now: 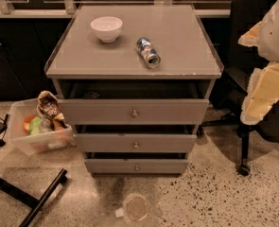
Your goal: Open middle drawer
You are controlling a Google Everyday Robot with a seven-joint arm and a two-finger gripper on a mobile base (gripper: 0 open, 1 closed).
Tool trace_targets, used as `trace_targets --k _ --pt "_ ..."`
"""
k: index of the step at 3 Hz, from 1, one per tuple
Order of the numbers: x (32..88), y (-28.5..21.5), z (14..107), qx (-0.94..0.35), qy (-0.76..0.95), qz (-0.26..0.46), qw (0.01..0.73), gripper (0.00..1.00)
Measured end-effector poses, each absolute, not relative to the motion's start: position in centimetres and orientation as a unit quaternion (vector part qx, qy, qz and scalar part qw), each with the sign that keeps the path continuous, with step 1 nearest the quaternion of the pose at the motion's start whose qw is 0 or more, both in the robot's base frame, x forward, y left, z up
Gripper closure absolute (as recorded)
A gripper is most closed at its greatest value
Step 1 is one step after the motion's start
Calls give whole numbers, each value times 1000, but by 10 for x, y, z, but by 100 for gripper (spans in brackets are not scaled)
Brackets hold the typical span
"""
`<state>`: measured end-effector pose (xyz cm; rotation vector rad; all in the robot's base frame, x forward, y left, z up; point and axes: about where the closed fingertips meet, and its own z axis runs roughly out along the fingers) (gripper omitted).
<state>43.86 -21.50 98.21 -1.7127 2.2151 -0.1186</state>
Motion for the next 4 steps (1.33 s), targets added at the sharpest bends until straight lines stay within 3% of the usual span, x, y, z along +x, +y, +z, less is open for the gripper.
trace_targets --k 2,4 --pt "438 -214 977 -592 786 -37 175 0" --pt "426 -168 879 -541 814 39 209 0"
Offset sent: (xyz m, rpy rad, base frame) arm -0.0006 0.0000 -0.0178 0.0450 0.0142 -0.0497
